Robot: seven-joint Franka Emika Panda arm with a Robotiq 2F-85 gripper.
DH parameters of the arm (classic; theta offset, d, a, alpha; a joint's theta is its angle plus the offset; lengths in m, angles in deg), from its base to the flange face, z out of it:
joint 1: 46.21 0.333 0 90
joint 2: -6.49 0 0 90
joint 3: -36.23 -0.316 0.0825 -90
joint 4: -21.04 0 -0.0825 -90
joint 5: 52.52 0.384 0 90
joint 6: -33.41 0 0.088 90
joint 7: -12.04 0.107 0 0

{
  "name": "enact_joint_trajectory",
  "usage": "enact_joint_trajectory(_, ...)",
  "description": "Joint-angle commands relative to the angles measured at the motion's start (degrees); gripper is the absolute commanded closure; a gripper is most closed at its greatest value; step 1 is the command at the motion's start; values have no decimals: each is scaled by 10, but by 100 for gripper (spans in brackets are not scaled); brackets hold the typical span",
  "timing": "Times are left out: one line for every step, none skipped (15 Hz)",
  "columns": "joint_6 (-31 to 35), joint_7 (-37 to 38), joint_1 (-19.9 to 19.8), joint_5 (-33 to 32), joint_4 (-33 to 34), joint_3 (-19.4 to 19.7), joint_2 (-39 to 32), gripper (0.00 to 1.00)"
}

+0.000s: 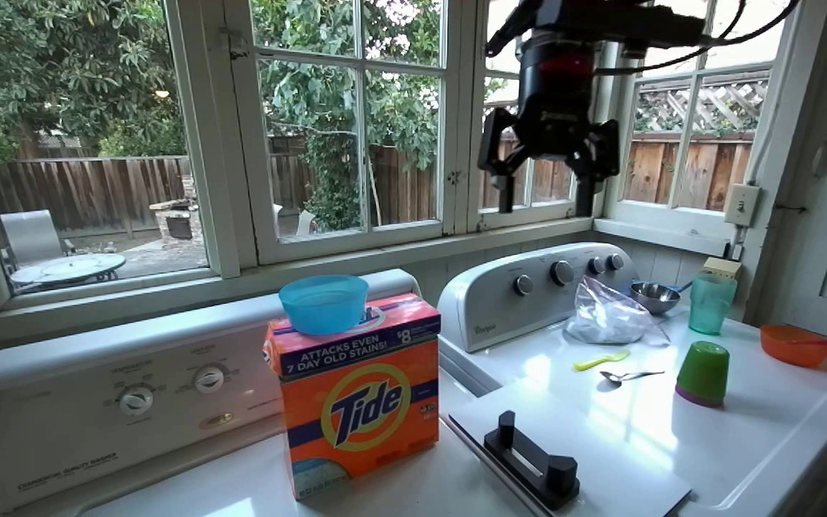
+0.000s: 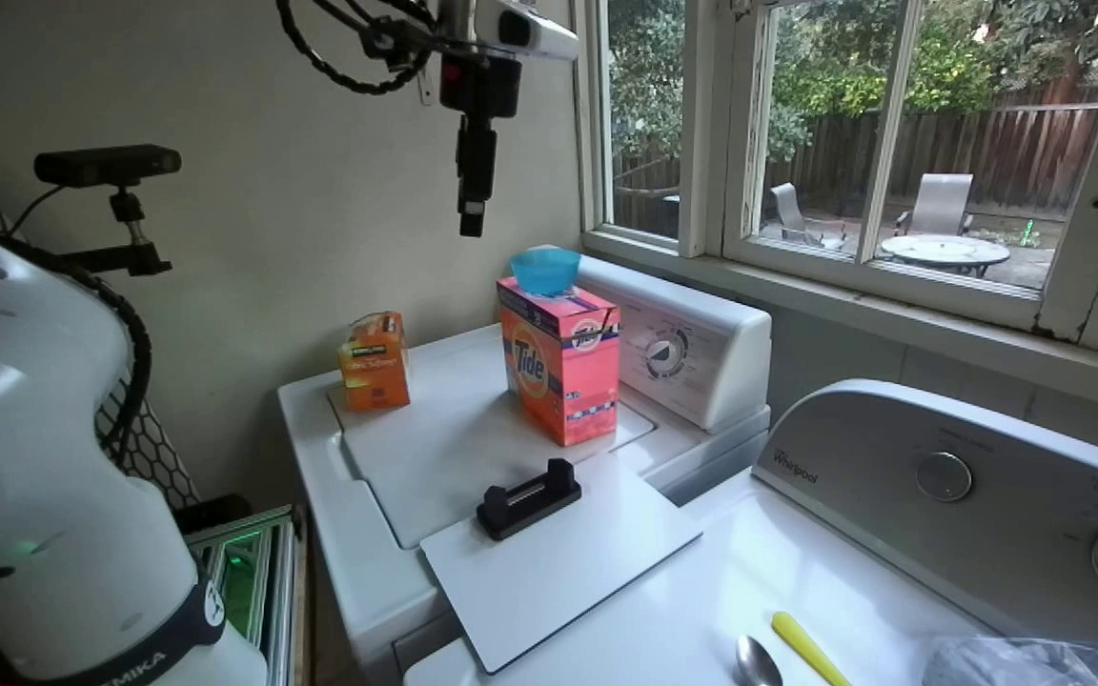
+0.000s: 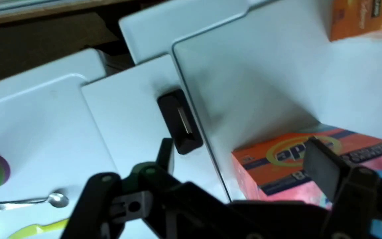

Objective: Take the blue cup off of the box and put it on the washing machine

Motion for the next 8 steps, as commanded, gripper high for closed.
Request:
enact_joint_trajectory(101,72,7,34,10,-18,-53,0)
enact_joint_trajectory(132,83,10,37,9,-21,-65,0)
enact_joint_trajectory(151,76,15,51,8,-15,-73,0)
enact_joint_trajectory(123,63,16,25,1,-11,-53,0)
enact_joint_trajectory(139,67,19,31,2,-11,-63,0)
enact_joint_trajectory(145,67,20,33,2,-10,-69,0)
enact_joint_trajectory(146,67,20,34,3,-10,-72,0)
enact_joint_trajectory(146,67,20,34,5,-9,-73,0)
